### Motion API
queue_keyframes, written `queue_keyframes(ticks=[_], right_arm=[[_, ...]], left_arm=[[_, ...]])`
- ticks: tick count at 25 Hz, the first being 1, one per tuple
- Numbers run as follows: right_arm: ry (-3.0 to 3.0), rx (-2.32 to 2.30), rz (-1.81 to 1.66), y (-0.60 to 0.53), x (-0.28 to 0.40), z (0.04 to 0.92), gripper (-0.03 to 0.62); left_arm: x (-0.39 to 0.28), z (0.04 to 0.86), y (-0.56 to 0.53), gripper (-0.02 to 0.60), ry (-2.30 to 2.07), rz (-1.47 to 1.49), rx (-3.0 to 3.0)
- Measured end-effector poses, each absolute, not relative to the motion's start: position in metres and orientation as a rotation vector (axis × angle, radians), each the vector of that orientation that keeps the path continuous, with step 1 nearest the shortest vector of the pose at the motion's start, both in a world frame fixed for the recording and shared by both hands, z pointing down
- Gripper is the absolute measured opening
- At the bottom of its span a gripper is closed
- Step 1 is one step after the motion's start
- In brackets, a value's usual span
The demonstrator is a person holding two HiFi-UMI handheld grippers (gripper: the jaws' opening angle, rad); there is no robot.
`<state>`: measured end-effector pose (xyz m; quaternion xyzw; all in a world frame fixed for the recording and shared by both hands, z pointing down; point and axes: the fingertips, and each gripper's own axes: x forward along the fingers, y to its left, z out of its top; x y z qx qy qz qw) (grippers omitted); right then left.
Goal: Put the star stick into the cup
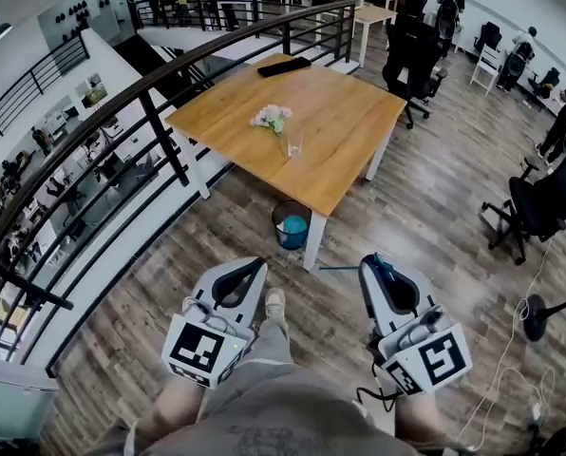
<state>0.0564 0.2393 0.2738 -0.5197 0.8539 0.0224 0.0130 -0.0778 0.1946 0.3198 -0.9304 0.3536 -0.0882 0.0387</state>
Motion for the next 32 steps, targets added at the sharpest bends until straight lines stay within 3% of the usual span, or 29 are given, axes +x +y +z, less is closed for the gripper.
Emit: queue_keyframes(ticks=[22,32], right_arm=[[2.74,-1.732,-0.075,-0.077,0.045,0.294,0.04],[2.738,-1.748,-0.09,-0.166,0.049,0.292,0.04]], left_arm=[[-0.075,0.343,-0.121,0.015,1.009,-0.341,-2.984],[-0.07,0.349,-0.203,0.015,0.978,-0.379,-3.001]])
